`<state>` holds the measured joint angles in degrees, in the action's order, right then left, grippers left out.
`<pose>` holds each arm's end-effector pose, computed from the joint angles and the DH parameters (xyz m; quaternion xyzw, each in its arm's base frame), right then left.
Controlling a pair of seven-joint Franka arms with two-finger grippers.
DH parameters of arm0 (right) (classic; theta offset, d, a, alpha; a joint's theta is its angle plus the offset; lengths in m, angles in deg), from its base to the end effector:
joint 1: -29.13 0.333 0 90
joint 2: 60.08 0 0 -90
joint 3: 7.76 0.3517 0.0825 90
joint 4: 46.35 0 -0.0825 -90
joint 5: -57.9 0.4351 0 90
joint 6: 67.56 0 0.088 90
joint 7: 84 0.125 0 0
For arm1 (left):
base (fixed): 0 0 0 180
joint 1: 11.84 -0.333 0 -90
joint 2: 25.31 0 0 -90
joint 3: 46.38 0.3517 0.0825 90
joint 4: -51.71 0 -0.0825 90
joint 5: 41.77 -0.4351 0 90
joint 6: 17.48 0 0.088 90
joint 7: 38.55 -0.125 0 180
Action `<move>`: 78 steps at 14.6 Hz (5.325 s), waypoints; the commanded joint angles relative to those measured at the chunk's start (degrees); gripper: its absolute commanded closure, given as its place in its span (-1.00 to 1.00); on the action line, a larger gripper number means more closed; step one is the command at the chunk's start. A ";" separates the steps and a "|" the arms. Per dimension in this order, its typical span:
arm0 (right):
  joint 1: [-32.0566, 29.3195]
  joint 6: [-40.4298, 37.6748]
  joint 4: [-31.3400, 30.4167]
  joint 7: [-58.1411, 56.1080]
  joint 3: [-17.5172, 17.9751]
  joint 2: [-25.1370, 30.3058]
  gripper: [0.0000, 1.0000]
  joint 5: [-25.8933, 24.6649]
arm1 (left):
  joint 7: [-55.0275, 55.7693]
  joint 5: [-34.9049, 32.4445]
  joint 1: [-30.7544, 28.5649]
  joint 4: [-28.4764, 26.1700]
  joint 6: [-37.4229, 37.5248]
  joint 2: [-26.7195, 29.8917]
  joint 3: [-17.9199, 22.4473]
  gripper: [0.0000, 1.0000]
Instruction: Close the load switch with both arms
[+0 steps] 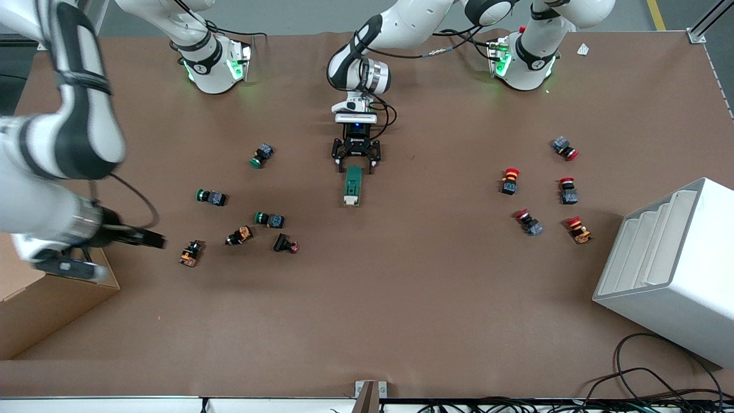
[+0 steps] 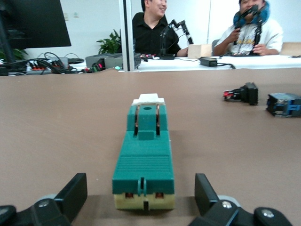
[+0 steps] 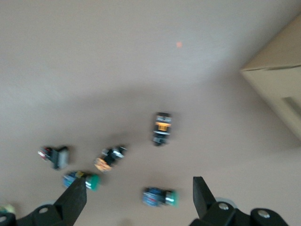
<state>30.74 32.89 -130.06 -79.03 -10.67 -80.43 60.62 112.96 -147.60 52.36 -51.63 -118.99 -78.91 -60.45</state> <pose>0.7217 -0.0064 0.4784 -0.9977 0.0584 0.0317 0.0133 0.2317 -0.6116 0.0119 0.7923 -0.0278 0.6094 0.0033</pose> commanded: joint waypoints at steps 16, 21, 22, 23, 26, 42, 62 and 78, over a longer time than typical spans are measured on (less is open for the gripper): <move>-2.66 -16.24 3.98 -3.91 0.01 13.41 -1.00 -3.68 | -34.88 39.80 -5.66 2.70 -5.99 22.29 -0.52 -1.00; -2.66 -17.39 5.57 -3.47 0.01 13.14 -1.00 -3.59 | -47.61 51.32 -10.83 13.14 -0.99 22.66 -0.52 -1.00; -2.66 -17.56 5.57 -3.55 0.10 13.14 -1.00 -3.68 | -50.15 53.34 -11.98 15.87 -0.72 22.74 -0.52 -1.00; -2.66 -17.65 5.66 -3.56 0.01 13.06 -1.00 -3.68 | -53.40 55.01 -13.90 18.33 -0.71 22.74 -0.52 -1.00; -2.66 -19.40 5.66 -3.64 -0.08 13.14 -1.00 -3.42 | -62.02 58.09 -18.56 21.60 -0.71 22.74 -0.60 -1.00; -2.57 -23.45 6.01 -3.12 0.10 16.04 -1.00 -3.24 | -91.39 81.20 -38.52 24.50 -0.71 34.17 -0.96 -1.00; -2.04 -19.24 -7.43 -3.38 0.45 29.32 -1.00 -3.33 | -147.28 109.43 -60.23 12.40 7.29 55.34 11.08 -1.00; -1.87 -17.56 -8.05 -3.29 0.54 29.23 -1.00 -2.89 | -151.78 105.38 -60.85 5.17 10.45 63.70 10.91 -1.00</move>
<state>28.79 14.46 -136.27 -82.33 -10.34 -52.59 57.88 -37.67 -42.20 -8.15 -46.27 -109.46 -16.36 -49.34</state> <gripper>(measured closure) 0.000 0.000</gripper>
